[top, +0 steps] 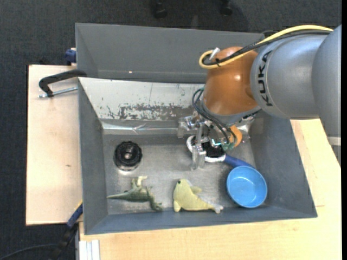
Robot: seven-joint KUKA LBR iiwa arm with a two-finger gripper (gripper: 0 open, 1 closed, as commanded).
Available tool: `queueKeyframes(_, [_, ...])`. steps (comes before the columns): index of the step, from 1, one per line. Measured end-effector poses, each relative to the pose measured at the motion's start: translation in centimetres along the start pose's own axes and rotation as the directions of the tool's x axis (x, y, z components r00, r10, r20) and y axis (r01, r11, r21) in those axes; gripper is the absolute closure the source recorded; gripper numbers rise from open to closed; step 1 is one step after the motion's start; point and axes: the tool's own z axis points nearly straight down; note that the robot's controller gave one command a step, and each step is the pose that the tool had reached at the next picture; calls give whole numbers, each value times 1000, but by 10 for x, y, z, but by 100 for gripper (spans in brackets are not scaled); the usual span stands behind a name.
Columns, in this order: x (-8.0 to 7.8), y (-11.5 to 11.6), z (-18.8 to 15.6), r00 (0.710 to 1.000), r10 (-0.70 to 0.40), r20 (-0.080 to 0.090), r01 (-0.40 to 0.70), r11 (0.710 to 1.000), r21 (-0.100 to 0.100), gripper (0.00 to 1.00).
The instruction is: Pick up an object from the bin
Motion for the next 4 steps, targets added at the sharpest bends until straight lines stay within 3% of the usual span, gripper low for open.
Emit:
queueKeyframes(3, [-3,-1,9,999,-41,-1,41,999,0,0])
queueKeyframes(4, [-17,174,-37,891,-454,8,454,891,-2,0])
